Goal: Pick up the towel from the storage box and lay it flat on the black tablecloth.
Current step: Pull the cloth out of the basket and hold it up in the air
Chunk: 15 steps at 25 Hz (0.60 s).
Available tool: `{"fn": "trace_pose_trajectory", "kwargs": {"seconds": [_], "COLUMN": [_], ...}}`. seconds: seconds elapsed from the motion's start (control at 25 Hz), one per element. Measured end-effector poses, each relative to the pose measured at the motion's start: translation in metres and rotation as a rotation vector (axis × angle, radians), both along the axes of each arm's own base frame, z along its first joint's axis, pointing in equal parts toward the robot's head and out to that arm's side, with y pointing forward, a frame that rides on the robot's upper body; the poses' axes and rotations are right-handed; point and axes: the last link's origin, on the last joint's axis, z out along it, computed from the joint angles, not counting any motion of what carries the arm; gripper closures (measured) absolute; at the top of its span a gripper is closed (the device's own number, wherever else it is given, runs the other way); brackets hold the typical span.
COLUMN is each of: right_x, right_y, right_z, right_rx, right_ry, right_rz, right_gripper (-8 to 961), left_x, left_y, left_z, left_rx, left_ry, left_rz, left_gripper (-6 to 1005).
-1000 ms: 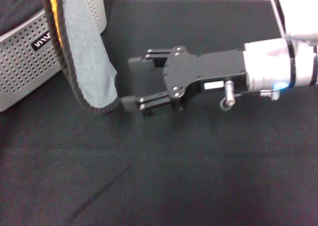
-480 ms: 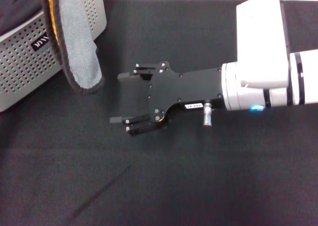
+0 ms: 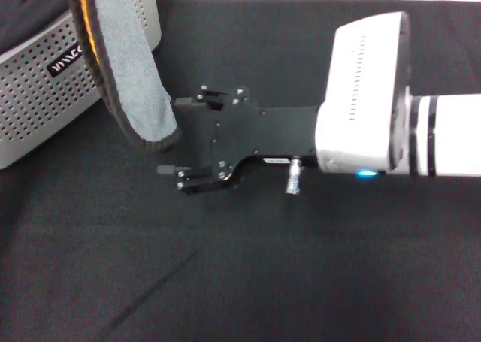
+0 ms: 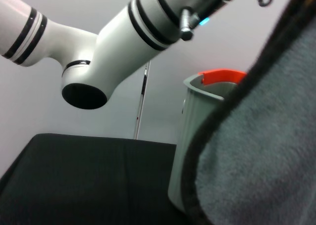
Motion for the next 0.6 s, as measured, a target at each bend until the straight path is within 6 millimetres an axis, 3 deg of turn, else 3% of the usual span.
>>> {"fn": "trace_pose_trajectory", "kwargs": {"seconds": [0.32,0.6], "right_x": [-0.013,-0.013], "right_y": [-0.011,-0.007], "right_z": [-0.018,-0.02], "right_rx": [0.125,0.271], "right_ry": [-0.011,-0.018], "right_rz": [0.046,0.053], "right_gripper": [98,98], "left_x": [-0.003,0.0], "left_y": [0.003,0.005], "left_z": [-0.002,-0.002], "left_rx": [0.007,0.006], "left_ry": [-0.018,-0.017], "left_rz": [0.02,0.01], "left_gripper": [936,934]}}
